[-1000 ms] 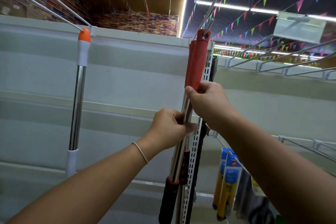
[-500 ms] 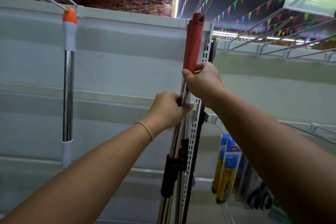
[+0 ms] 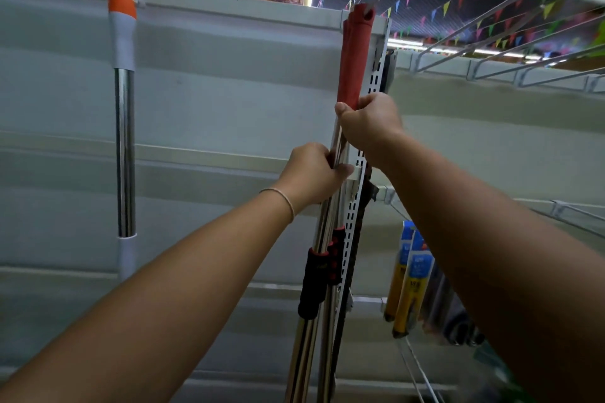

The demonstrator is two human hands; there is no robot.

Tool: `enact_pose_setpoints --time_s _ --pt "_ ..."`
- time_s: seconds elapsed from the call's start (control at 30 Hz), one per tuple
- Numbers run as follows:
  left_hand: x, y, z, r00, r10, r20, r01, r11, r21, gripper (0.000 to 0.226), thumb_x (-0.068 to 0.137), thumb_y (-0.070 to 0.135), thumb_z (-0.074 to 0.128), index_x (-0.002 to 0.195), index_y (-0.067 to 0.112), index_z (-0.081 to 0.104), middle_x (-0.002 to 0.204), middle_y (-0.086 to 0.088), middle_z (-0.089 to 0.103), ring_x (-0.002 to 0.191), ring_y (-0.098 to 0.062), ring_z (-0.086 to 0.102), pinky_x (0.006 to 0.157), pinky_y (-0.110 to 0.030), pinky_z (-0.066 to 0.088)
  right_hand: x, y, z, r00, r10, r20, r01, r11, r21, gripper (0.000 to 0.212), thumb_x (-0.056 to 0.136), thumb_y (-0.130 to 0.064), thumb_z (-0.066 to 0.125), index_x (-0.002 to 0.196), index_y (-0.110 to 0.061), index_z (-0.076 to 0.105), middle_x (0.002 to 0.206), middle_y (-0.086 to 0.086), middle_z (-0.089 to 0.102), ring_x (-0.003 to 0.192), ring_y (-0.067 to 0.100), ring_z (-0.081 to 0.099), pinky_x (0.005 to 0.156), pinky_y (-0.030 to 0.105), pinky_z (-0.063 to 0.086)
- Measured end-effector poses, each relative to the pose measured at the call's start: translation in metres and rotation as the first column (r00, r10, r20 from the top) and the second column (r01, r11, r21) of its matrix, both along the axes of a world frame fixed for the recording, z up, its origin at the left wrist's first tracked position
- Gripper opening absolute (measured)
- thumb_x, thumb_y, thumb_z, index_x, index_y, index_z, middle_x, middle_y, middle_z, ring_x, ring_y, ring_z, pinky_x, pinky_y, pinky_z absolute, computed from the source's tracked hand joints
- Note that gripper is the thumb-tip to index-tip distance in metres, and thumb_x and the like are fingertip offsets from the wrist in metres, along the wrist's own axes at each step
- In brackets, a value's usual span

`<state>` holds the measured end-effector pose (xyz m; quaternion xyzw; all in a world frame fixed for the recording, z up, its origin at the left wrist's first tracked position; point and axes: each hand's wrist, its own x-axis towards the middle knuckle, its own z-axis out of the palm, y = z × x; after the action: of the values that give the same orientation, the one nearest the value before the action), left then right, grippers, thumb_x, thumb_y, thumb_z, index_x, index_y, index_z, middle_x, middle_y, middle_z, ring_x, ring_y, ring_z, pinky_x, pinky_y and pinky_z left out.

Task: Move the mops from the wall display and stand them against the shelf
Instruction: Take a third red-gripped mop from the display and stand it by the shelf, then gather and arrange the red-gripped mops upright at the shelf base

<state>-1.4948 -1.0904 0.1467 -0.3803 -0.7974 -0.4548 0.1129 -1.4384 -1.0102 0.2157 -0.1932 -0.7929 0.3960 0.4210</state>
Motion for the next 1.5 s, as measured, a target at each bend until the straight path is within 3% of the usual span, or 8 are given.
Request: enact_pose_setpoints --time_s 0.23,0.4,0.63,0.93,1.0,1.1,1.4,1.5 --pt "0.013 -0.019 -0.015 0.997 -0.047 -0.057 0.036 0.983 -0.181 0.012 0.092 0.025 0.055 0.095 0.013 0.058 0.086 -0.005 0.062 0.083 -0.027 0.062 0.066 -0.031 0.048 0.003 -0.011 -0.015 0.999 -0.035 0.022 0.037 0.998 -0.051 0.028 0.095 -0.036 0.061 0.110 -0.012 0.063 0.106 0.006 0.068 0.094 0.021 0.067 0.087 0.038 0.057" --pt "0.012 -0.045 -0.049 0.998 -0.068 0.005 0.067 0.979 -0.193 0.039 0.092 0.023 0.059 0.128 0.009 0.055 0.116 -0.012 0.065 0.105 -0.027 0.062 0.088 -0.031 0.049 0.009 -0.021 -0.070 0.997 -0.023 0.080 0.031 0.994 -0.105 0.025 0.096 -0.029 0.059 0.115 -0.013 0.060 0.107 0.006 0.066 0.098 0.024 0.066 0.092 0.041 0.056" --pt "0.014 -0.070 -0.119 0.993 -0.103 0.051 0.109 0.983 -0.148 0.043 0.090 0.025 0.060 0.131 0.018 0.054 0.102 -0.004 0.068 0.089 -0.017 0.063 0.074 -0.021 0.042 0.032 -0.038 -0.178 0.991 -0.044 0.128 0.051 0.998 -0.046 0.028 0.096 -0.034 0.056 0.117 -0.015 0.054 0.104 0.004 0.066 0.096 0.024 0.066 0.086 0.047 0.057" --pt "0.040 -0.077 -0.233 0.978 -0.027 0.205 0.055 0.990 -0.131 0.056 0.090 0.028 0.060 0.141 0.016 0.041 0.130 -0.012 0.058 0.114 -0.027 0.059 0.097 -0.035 0.048 0.072 -0.035 -0.279 0.979 -0.015 0.204 0.003 0.998 0.060 0.019 0.098 -0.035 0.054 0.114 -0.025 0.056 0.096 -0.014 0.060 0.084 0.000 0.057 0.069 0.013 0.041" --pt "0.045 -0.079 -0.253 0.968 0.010 0.252 0.030 0.988 -0.154 0.056 0.090 0.029 0.060 0.141 0.016 0.041 0.131 -0.013 0.057 0.114 -0.028 0.059 0.097 -0.038 0.048 0.082 -0.033 -0.302 0.973 0.021 0.228 -0.031 0.999 0.043 0.016 0.098 -0.035 0.054 0.112 -0.027 0.055 0.093 -0.016 0.059 0.084 -0.001 0.057 0.071 0.015 0.044" --pt "0.055 -0.080 -0.284 0.958 0.077 0.277 -0.019 0.978 -0.206 0.057 0.090 0.030 0.060 0.141 0.015 0.040 0.130 -0.013 0.057 0.113 -0.027 0.058 0.094 -0.033 0.046 0.096 -0.023 -0.342 0.950 0.093 0.298 -0.100 0.995 0.007 0.028 0.099 -0.033 0.053 0.121 -0.016 0.057 0.106 -0.003 0.062 0.096 0.012 0.059 0.082 0.026 0.047" --pt "0.102 -0.071 -0.396 0.828 0.238 0.507 -0.144 0.965 -0.218 0.056 0.088 0.029 0.062 0.139 0.019 0.041 0.123 -0.003 0.057 0.117 -0.024 0.056 0.092 -0.032 0.047 0.121 0.005 -0.447 0.862 0.263 0.433 -0.221 0.964 -0.146 0.024 0.098 -0.029 0.056 0.118 -0.016 0.059 0.098 -0.006 0.061 0.092 0.013 0.059 0.079 0.025 0.045" --pt "0.108 -0.068 -0.426 0.757 0.264 0.597 -0.163 0.962 -0.218 0.064 0.087 0.034 0.065 0.143 0.021 0.035 0.135 -0.006 0.053 0.121 -0.023 0.053 0.098 -0.033 0.046 0.120 0.013 -0.476 0.828 0.273 0.490 -0.220 0.962 -0.163 0.029 0.098 -0.028 0.056 0.122 -0.012 0.059 0.100 -0.004 0.060 0.093 0.013 0.057 0.079 0.025 0.042"
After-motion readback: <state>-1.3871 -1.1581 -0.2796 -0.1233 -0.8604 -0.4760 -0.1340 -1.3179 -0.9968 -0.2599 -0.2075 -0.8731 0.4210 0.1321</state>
